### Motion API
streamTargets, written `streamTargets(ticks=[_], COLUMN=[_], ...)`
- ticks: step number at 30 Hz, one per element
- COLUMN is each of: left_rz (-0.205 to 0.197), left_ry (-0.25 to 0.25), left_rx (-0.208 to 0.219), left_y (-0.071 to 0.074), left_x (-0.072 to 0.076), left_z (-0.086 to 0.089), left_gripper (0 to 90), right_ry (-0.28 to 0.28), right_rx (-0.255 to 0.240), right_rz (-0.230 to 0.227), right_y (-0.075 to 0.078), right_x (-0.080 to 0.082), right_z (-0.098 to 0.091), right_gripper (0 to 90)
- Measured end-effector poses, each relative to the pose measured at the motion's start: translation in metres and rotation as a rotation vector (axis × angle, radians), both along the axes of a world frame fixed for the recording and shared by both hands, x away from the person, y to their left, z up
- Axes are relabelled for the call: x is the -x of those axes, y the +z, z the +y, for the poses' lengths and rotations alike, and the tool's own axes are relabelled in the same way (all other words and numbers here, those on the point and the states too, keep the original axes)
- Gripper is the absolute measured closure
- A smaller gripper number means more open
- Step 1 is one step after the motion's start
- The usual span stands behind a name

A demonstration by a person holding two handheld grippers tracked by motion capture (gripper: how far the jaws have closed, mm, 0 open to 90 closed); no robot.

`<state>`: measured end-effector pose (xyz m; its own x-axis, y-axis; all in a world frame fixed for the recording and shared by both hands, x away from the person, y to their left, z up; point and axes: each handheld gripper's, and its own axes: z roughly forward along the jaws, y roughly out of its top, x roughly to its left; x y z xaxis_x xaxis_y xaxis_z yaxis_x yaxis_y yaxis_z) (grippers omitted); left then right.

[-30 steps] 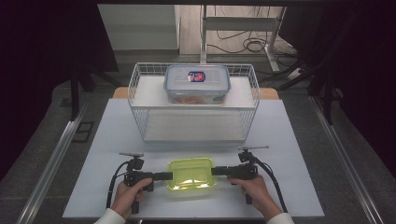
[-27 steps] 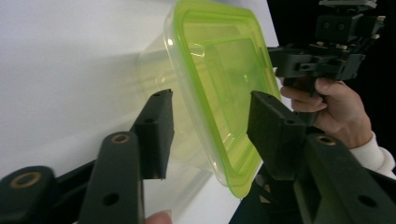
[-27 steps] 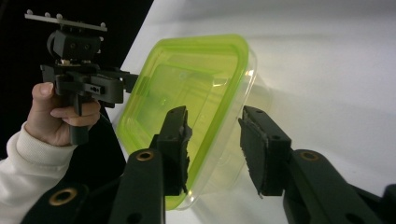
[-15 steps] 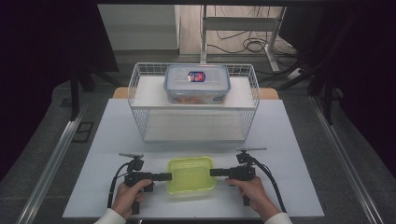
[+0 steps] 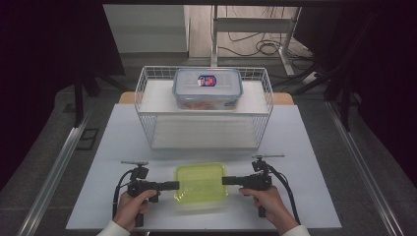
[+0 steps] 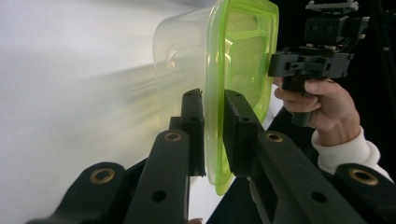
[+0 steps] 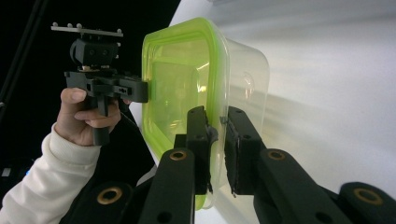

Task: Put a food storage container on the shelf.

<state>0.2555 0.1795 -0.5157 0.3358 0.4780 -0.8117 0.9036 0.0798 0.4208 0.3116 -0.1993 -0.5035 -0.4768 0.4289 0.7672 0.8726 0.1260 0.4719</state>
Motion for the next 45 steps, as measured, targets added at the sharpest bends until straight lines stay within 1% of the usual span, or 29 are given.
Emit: streamTargets(ticks=[2, 5, 6, 11, 15, 20, 26, 29, 33, 35, 36, 37, 38, 39, 40, 45], left_rz=[-0.013, -0.037, -0.046, -0.064, -0.082, -0.101, -0.122, -0.129, -0.152, -0.161, -0.165, -0.168, -0.177, -0.181, -0.185, -0.197], left_ry=[-0.002, -0.003, -0.007, -0.009, -0.018, -0.025, -0.031, -0.036, -0.043, -0.042, -0.039, -0.042, -0.040, -0.043, -0.040, -0.040], left_rx=[-0.002, 0.003, 0.000, 0.010, 0.006, 0.011, 0.011, 0.011, 0.010, 0.011, 0.014, 0.014, 0.014, 0.014, 0.016, 0.013], left_y=[0.003, 0.010, 0.012, 0.019, 0.025, 0.033, 0.046, 0.054, 0.070, 0.078, 0.083, 0.085, 0.091, 0.094, 0.099, 0.113], left_x=[0.001, 0.002, 0.002, 0.003, 0.003, 0.002, -0.002, -0.005, -0.010, -0.012, -0.013, -0.013, -0.015, -0.015, -0.017, -0.022], left_z=[0.000, 0.000, 0.000, 0.000, -0.001, -0.001, -0.001, -0.001, -0.002, -0.002, -0.002, -0.001, -0.001, -0.001, -0.001, 0.000], left_gripper=[79.9, 79.7, 79.7, 79.7, 79.7, 79.7, 79.7, 79.7, 79.8, 79.8, 79.8, 79.8, 79.8, 79.8, 79.8, 79.8], right_ry=[0.001, 0.000, -0.001, 0.002, -0.001, 0.001, 0.003, -0.001, -0.005, -0.005, -0.006, -0.007, -0.007, -0.008, -0.009, -0.014], right_rx=[0.003, -0.008, -0.010, -0.016, -0.020, -0.020, -0.031, -0.024, -0.028, -0.029, -0.029, -0.030, -0.031, -0.031, -0.031, -0.036], right_rz=[-0.006, -0.013, -0.025, -0.057, -0.066, -0.095, -0.119, -0.136, -0.161, -0.170, -0.181, -0.192, -0.193, -0.209, -0.213, -0.233], right_y=[0.002, 0.006, 0.008, 0.017, 0.021, 0.029, 0.040, 0.048, 0.063, 0.072, 0.077, 0.082, 0.085, 0.091, 0.094, 0.109], right_x=[0.000, 0.001, 0.001, 0.003, 0.004, 0.004, 0.003, 0.002, 0.000, -0.001, -0.002, -0.002, -0.003, -0.004, -0.004, -0.009], right_z=[0.000, -0.001, -0.001, -0.002, -0.004, -0.004, -0.004, -0.005, -0.006, -0.007, -0.006, -0.006, -0.006, -0.006, -0.006, -0.005], right_gripper=[80.6, 80.7, 80.6, 80.7, 80.7, 80.7, 80.7, 80.7, 80.7, 80.7, 80.7, 80.6, 80.7, 80.6, 80.7, 80.6])
